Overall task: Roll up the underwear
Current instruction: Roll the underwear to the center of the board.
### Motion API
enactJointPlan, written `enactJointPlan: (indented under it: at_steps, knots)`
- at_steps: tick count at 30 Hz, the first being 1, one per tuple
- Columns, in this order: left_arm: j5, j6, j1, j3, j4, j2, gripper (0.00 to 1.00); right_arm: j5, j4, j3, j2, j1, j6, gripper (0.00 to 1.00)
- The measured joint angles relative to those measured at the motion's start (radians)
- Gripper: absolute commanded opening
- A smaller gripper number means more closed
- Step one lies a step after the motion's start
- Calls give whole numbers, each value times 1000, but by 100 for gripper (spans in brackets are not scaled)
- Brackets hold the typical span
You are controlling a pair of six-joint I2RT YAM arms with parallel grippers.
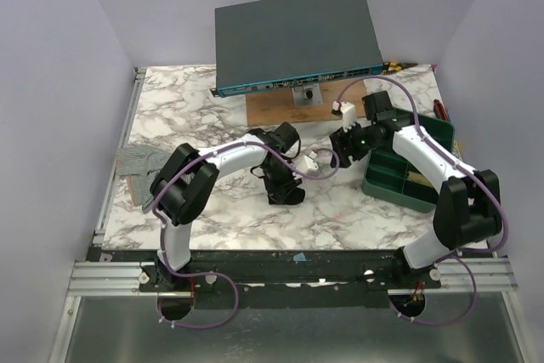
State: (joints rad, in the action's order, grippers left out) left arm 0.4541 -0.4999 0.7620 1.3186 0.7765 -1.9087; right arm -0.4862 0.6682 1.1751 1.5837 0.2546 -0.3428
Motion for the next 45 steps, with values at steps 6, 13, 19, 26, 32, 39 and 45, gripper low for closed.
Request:
enactJointPlan:
  at_steps: [6,13,19,26,32,39,45]
  knots:
    - [116,-2,-64,83,95,-77,7,-30,-94,-138,-119,1,28,68]
    - [245,0,-133,156,190,-159,9,-108,-207,-254,-225,1,19,66]
    - [277,16,-152,191,240,-198,9,-175,-266,-322,-259,9,-54,66]
    - [286,52,-155,236,282,-236,9,-191,-286,-364,-316,13,-104,65]
    - [294,73,-161,261,307,-259,8,-194,-274,-363,-368,13,-138,61]
    - [298,88,-166,278,323,-274,8,-171,-217,-362,-425,82,-209,60]
    - [299,105,-167,306,350,-297,8,-47,-236,-416,-446,273,-237,65]
